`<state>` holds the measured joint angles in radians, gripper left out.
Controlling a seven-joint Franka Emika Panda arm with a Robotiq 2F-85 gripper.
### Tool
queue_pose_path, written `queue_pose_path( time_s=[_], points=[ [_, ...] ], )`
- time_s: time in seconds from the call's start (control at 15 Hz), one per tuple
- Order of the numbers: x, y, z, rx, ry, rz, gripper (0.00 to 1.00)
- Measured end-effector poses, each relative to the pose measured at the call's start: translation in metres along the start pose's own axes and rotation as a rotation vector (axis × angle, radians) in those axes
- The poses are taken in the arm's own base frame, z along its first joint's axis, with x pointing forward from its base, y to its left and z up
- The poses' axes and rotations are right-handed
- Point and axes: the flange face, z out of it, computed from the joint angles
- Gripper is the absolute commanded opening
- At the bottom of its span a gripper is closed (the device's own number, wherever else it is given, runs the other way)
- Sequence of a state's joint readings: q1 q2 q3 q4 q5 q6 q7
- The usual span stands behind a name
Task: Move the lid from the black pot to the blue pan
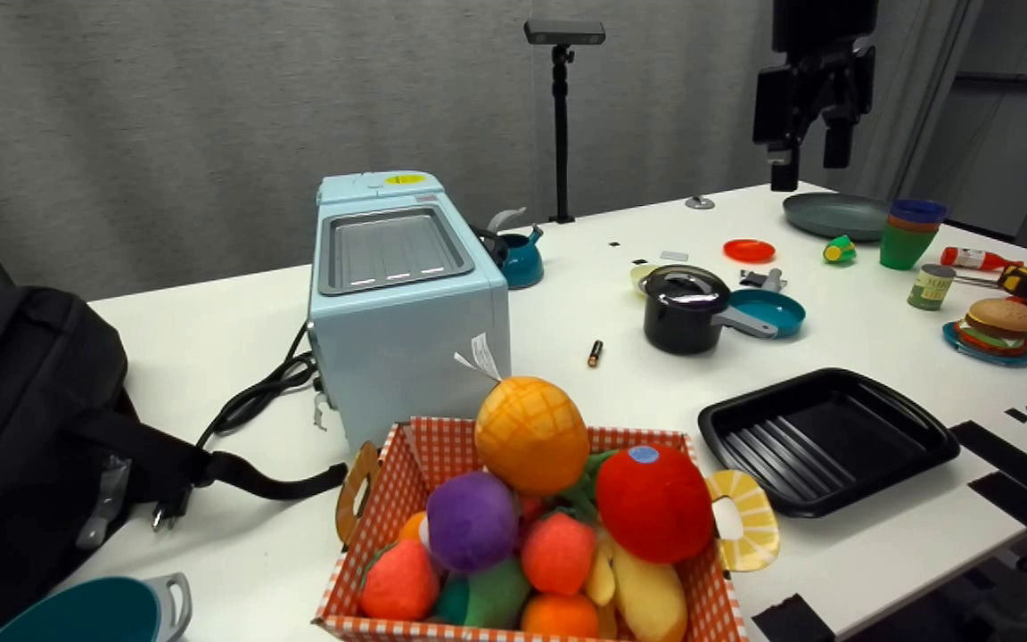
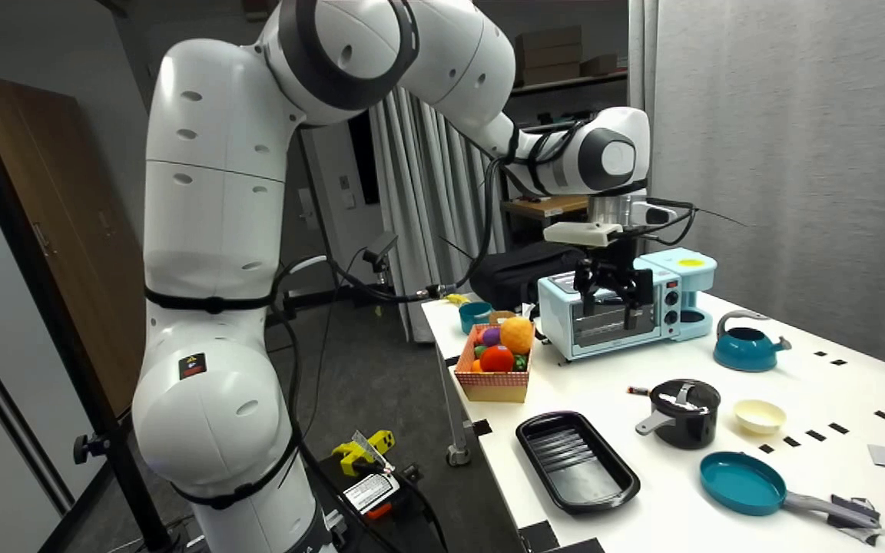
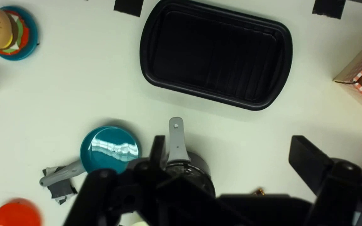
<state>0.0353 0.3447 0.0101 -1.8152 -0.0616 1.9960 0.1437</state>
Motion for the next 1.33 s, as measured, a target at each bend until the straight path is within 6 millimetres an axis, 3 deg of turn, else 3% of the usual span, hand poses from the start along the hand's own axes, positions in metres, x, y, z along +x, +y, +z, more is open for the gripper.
queue_pose_path(
  time_s=[0.6, 1.33],
  points=[
    [0.062, 0.020, 0.022, -0.141, 0.055, -0.192, 1.00],
    [0.068, 0.019, 0.027, -0.143, 0.055, -0.196, 1.00]
  ],
)
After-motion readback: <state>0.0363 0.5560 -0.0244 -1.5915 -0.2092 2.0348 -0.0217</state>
